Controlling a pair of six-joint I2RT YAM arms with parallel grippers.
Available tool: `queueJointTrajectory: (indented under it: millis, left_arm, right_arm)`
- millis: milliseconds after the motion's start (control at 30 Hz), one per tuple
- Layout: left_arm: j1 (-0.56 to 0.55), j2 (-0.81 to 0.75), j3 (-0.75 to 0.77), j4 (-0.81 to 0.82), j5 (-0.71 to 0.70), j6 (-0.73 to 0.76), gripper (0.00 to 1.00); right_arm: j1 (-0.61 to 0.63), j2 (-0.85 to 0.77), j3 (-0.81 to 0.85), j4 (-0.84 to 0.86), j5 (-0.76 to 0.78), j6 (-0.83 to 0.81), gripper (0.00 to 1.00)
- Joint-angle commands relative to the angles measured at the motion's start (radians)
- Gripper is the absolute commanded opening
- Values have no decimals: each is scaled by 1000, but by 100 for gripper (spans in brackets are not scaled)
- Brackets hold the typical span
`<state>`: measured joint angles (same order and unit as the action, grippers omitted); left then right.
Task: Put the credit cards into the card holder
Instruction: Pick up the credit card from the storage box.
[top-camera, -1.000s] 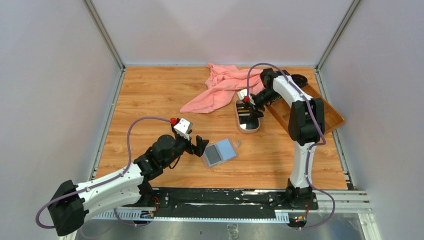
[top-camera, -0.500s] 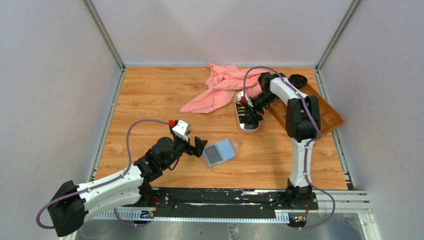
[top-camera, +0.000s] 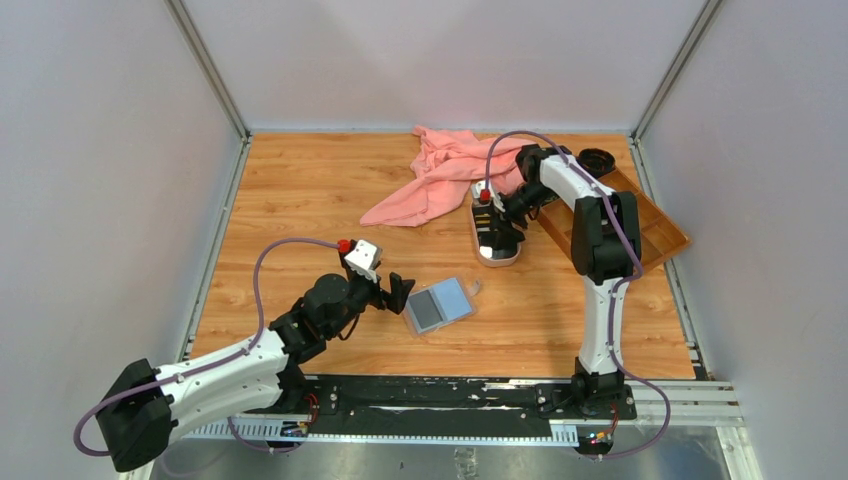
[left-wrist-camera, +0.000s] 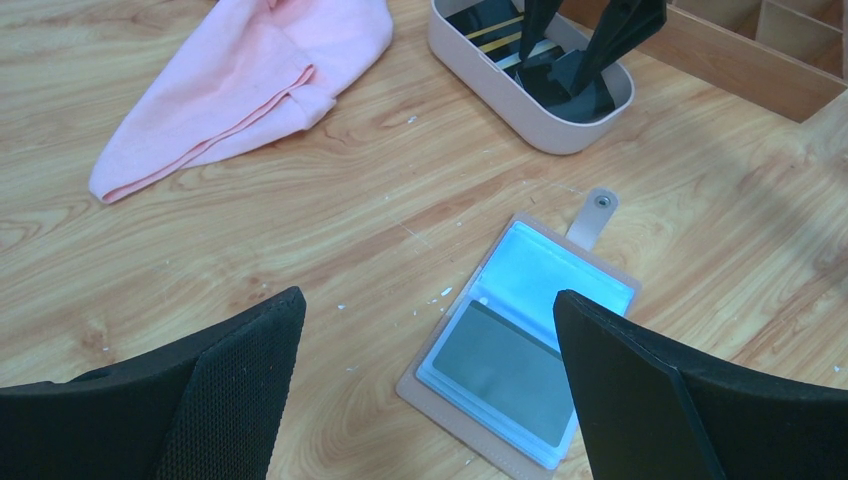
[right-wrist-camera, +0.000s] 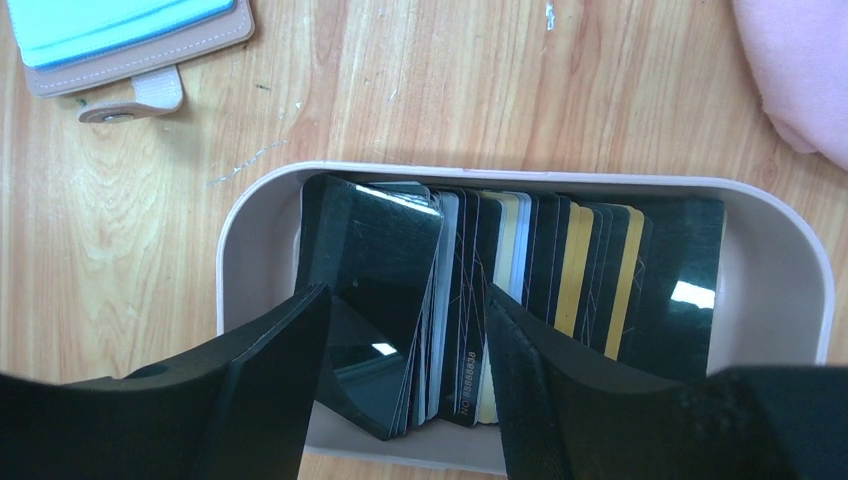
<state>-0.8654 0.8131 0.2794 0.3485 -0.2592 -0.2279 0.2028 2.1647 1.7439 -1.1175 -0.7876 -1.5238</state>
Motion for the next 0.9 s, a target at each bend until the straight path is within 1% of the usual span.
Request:
queueJointTrajectory:
  millis: [0,67,167,467,567,700,800,867]
  left_arm:
    - [6,10,-3,33,-28,-1,100]
    - [6,13,-2,33,-29,-1,100]
    - [6,16,-2,33,-29,-1,100]
    - [6,26,4,33,-32,-2,100]
    - [6,32,7,33,-32,-2,100]
    - [6,36,9,33,-32,-2,100]
    - [6,37,9,33,-32,-2,100]
    - [7,37,9,33,-32,-2,100]
  right_arm:
    - [16,-11,-2,-1,-25,46,63]
    - [21,-13,-4,-1,-31,49,65]
    - [27,0,8,0,-13,74,64]
    - [33,27,28,0,11,104,52]
    - [32,29,40,1,13,116,45]
    - [32,29,54,-1,16,128,31]
    - [31,26,64,-1,16,138,26]
    - [30,26,70,-1,16,143,24]
